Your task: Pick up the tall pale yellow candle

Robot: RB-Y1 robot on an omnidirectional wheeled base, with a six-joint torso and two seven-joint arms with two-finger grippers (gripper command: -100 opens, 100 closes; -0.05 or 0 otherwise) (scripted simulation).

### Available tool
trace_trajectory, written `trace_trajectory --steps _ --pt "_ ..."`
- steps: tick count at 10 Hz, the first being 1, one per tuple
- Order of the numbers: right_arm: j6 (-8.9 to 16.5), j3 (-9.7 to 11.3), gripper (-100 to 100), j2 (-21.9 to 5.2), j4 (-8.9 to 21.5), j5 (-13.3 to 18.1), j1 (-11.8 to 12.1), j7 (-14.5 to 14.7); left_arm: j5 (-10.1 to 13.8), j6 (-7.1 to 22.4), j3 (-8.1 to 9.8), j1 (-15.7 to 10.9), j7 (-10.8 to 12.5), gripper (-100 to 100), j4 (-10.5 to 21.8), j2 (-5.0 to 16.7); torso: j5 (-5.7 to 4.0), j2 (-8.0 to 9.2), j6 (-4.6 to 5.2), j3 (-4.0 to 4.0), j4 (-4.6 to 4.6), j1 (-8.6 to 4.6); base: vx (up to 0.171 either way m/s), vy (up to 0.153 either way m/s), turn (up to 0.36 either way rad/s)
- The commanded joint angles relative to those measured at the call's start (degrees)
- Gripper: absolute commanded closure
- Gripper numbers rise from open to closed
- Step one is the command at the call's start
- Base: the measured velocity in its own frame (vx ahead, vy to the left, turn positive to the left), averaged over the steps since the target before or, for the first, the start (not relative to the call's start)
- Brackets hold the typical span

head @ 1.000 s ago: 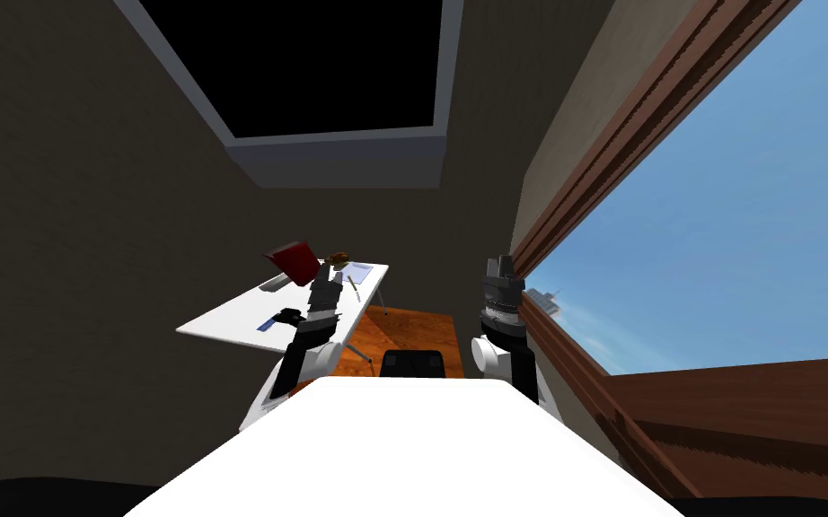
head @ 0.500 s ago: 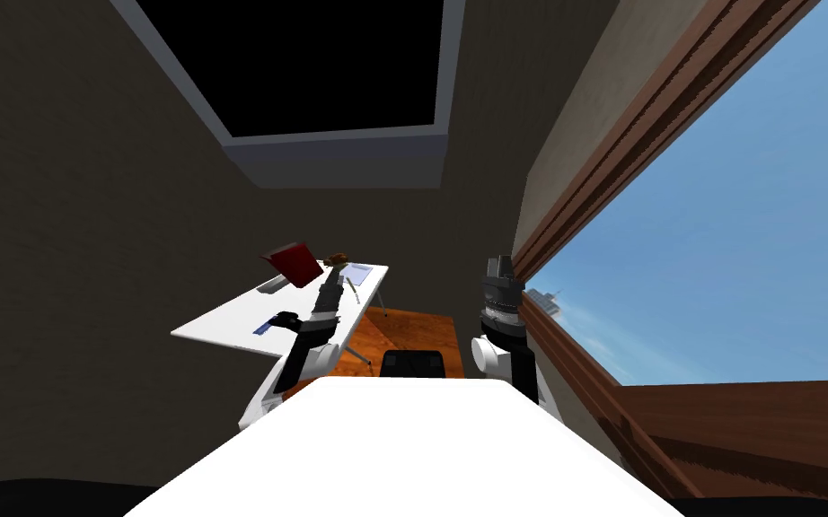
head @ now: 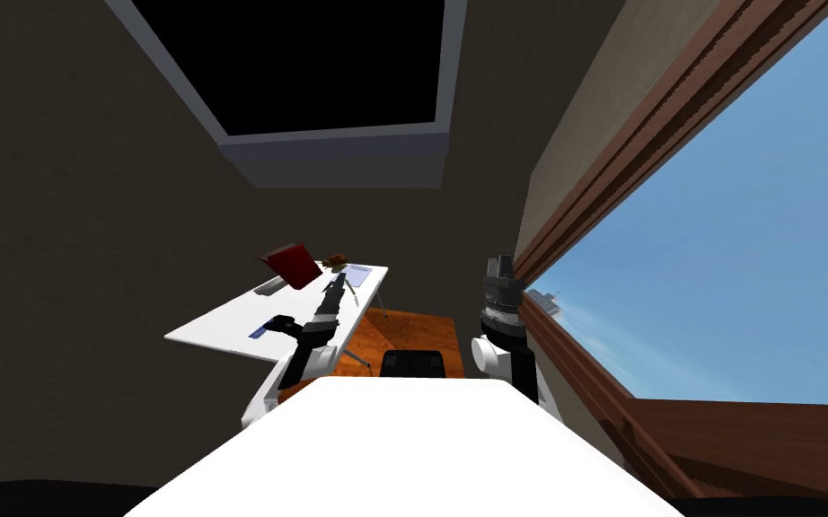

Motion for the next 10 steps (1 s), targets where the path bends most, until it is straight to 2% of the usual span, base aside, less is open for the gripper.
trace_trajectory --steps 1,10 --pt "0.0 0.0 0 0.0 0.0 0.0 0.0 0.0 -1.6 -0.3 0.55 -0.5 -1.9 -100 2.2 0.3 0.00 0.00 0.00 0.00 0.00 0.00 0.034 0.003 0.005" --pt "0.0 0.0 0 0.0 0.0 0.0 0.0 0.0 -11.1 -2.0 3.65 -2.8 -12.1 -100 14.5 1.8 0.00 -0.02 0.00 -0.01 -0.01 0.02 0.039 0.003 0.003"
